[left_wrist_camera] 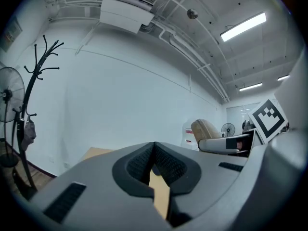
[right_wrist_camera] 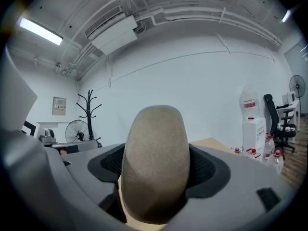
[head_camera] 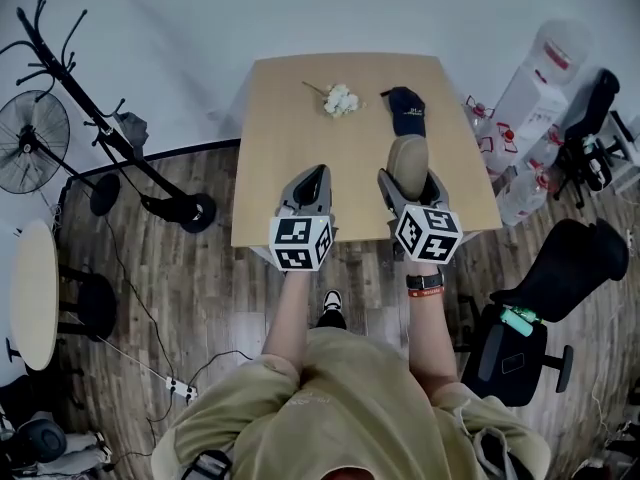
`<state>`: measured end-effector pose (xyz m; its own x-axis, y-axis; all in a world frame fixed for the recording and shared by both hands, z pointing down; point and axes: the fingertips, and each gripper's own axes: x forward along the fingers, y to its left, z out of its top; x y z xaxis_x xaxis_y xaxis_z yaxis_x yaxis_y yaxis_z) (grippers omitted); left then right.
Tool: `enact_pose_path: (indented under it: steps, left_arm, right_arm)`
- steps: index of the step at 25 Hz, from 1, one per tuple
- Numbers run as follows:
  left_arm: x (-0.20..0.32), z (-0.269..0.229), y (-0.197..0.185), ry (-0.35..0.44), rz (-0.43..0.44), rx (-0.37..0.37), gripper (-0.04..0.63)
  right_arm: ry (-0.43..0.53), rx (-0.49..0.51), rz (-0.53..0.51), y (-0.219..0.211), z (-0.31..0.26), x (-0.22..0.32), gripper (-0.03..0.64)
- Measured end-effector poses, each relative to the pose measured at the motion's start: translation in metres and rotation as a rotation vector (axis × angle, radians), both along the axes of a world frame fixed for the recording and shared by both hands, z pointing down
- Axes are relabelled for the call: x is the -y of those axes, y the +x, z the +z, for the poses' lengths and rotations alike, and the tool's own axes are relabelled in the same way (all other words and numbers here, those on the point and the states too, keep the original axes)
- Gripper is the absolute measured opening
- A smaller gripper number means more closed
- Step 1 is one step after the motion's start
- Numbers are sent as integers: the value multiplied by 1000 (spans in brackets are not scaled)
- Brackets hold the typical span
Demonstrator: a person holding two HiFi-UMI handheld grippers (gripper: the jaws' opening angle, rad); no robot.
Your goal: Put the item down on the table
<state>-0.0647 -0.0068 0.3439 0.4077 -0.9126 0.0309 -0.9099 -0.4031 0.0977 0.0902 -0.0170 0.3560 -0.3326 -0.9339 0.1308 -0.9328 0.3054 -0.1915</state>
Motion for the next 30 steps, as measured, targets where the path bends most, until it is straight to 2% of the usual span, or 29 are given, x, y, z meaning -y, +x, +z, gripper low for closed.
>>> enact_pose_path:
  steps: [15, 21, 30]
  left_arm:
    - [129, 9, -42, -26, 34, -20, 23]
    - [159, 17, -33, -36, 57, -28, 23]
    - [205, 50, 4, -82, 68, 11, 23]
  right_arm:
    - [-48, 9, 18, -45, 16, 119, 400]
    - [-75, 6, 29, -39, 30, 145, 400]
    - [-107, 21, -8, -18, 53, 195, 400]
